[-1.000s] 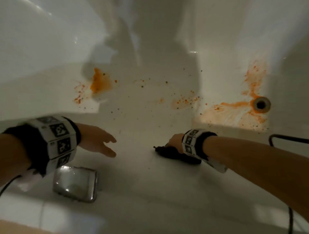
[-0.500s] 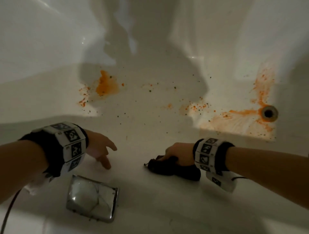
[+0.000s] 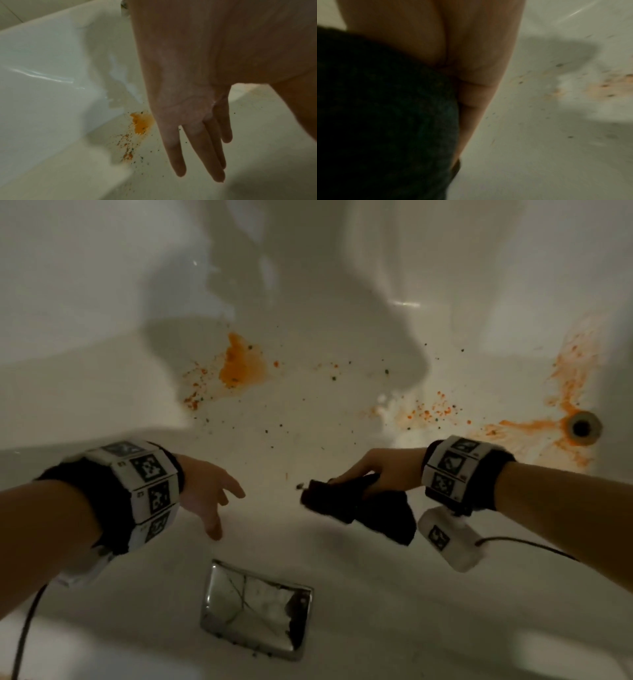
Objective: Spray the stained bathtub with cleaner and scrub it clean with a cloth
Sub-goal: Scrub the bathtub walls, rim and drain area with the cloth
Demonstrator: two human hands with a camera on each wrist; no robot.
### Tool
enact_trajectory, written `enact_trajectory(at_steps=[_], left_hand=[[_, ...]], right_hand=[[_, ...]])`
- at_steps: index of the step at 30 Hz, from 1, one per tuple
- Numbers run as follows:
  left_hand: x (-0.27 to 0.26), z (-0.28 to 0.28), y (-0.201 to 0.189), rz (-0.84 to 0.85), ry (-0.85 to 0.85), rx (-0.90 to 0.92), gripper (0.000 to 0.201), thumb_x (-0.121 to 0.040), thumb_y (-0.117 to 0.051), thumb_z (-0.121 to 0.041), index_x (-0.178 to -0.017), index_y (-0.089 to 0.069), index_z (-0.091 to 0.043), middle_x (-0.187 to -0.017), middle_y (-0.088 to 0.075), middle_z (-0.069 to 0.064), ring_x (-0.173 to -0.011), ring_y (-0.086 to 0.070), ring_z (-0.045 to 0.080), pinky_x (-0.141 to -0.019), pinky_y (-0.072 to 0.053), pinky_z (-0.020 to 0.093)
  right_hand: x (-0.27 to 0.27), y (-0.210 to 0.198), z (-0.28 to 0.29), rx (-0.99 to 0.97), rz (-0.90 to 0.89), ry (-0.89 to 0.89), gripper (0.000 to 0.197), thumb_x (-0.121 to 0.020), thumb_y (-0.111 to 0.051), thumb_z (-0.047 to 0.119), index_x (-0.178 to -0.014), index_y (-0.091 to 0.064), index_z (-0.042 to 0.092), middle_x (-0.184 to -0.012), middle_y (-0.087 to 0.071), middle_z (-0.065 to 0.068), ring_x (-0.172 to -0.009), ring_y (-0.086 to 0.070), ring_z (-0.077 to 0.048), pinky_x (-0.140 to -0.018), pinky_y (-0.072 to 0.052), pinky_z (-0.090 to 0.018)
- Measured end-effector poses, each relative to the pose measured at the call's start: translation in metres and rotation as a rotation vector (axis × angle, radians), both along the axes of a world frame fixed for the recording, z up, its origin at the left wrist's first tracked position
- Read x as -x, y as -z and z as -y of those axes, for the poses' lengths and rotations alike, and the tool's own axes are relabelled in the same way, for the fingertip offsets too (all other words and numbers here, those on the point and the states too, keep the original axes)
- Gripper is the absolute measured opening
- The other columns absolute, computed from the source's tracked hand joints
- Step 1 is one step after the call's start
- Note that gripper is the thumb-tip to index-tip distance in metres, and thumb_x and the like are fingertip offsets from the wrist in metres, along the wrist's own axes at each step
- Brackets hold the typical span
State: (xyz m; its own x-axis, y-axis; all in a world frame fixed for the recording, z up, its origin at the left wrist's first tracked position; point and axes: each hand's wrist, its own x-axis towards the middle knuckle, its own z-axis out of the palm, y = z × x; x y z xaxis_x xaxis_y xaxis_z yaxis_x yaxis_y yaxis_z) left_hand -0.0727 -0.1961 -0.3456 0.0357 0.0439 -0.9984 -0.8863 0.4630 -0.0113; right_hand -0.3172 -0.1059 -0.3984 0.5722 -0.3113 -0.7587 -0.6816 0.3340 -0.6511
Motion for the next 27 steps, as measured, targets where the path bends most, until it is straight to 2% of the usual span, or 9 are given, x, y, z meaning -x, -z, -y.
enact_trajectory(at_steps=[2,5,9,13,16,19,21,23,27], left_hand=[[-0.015,0.003,-0.007,0.010,0.022,0.015,0.083,-0.077,-0.074,-0.033,-0.145,-0.027,-0.029,-0.143,-0.043,-0.007,-0.129,-0.044,0.010,-0.107,-0.036,0.025],[-0.035,0.006,-0.013,0.028,0.032,0.017,0.085,-0.076,-0.076,-0.033,-0.146,-0.027,-0.028,-0.143,-0.043,-0.007,-0.128,-0.045,0.009,-0.108,-0.036,0.024],[-0.046,0.010,-0.012,0.007,-0.014,0.012,0.084,-0.075,-0.077,-0.027,-0.144,-0.028,-0.028,-0.142,-0.044,-0.007,-0.127,-0.047,0.007,-0.108,-0.037,0.025],[-0.049,0.016,-0.004,-0.016,-0.172,0.021,0.081,-0.078,-0.073,-0.005,-0.145,-0.029,-0.021,-0.144,-0.042,0.003,-0.125,-0.050,0.016,-0.102,-0.043,0.028],[-0.053,0.025,-0.003,-0.062,-0.298,0.080,0.078,-0.079,-0.064,0.013,-0.144,-0.033,-0.016,-0.144,-0.041,0.007,-0.129,-0.046,0.019,-0.095,-0.043,0.028],[-0.063,0.033,-0.007,-0.077,-0.334,0.129,0.076,-0.078,-0.060,0.020,-0.143,-0.035,-0.013,-0.144,-0.042,0.009,-0.131,-0.043,0.019,-0.096,-0.042,0.029],[-0.070,0.033,-0.011,-0.037,-0.301,0.130,0.075,-0.078,-0.066,0.010,-0.143,-0.035,-0.012,-0.145,-0.041,0.008,-0.132,-0.043,0.017,-0.103,-0.040,0.029],[-0.076,0.026,-0.013,-0.003,-0.190,0.126,0.078,-0.077,-0.074,-0.010,-0.144,-0.034,-0.015,-0.145,-0.043,0.002,-0.130,-0.046,0.014,-0.107,-0.038,0.028],[-0.071,0.011,-0.013,0.000,-0.060,0.127,0.092,-0.073,-0.075,-0.042,-0.148,-0.025,-0.021,-0.144,-0.043,-0.007,-0.130,-0.044,0.011,-0.109,-0.032,0.024]], right_hand=[[-0.028,-0.015,-0.002,0.004,0.082,-0.109,0.045,-0.094,-0.049,0.006,-0.136,-0.047,0.022,-0.126,-0.058,0.001,-0.104,-0.052,-0.009,-0.088,-0.035,-0.015],[-0.061,-0.006,-0.012,0.060,0.063,-0.236,0.042,-0.096,-0.044,0.009,-0.136,-0.048,0.021,-0.125,-0.059,-0.008,-0.111,-0.054,-0.023,-0.095,-0.040,-0.026],[-0.045,0.040,-0.015,-0.027,-0.250,-0.314,0.036,-0.097,-0.041,0.013,-0.130,-0.054,0.016,-0.119,-0.063,-0.010,-0.107,-0.058,-0.027,-0.094,-0.042,-0.030],[-0.005,0.100,-0.036,-0.069,-0.490,-0.453,0.055,-0.079,-0.032,0.053,-0.103,-0.065,0.018,-0.103,-0.067,-0.005,-0.093,-0.063,-0.027,-0.092,-0.049,-0.042],[-0.005,0.093,-0.026,-0.075,-0.520,-0.324,0.042,-0.081,-0.044,0.059,-0.097,-0.069,0.030,-0.100,-0.068,0.005,-0.091,-0.062,-0.022,-0.092,-0.049,-0.043],[-0.036,0.049,0.019,-0.063,-0.313,-0.043,0.028,-0.090,-0.057,0.032,-0.116,-0.066,0.027,-0.099,-0.064,0.007,-0.097,-0.057,-0.019,-0.100,-0.043,-0.040],[-0.065,0.025,0.046,-0.031,-0.117,0.070,0.035,-0.091,-0.056,0.020,-0.126,-0.058,0.026,-0.101,-0.061,0.008,-0.099,-0.055,-0.016,-0.099,-0.042,-0.035],[-0.102,0.007,0.061,-0.059,0.035,0.077,0.041,-0.090,-0.058,0.020,-0.130,-0.054,0.029,-0.101,-0.061,0.012,-0.098,-0.056,-0.013,-0.096,-0.043,-0.033],[-0.165,0.008,0.058,-0.037,0.120,-0.135,0.043,-0.092,-0.055,0.013,-0.134,-0.050,0.019,-0.125,-0.060,-0.001,-0.109,-0.056,-0.020,-0.096,-0.043,-0.027]])
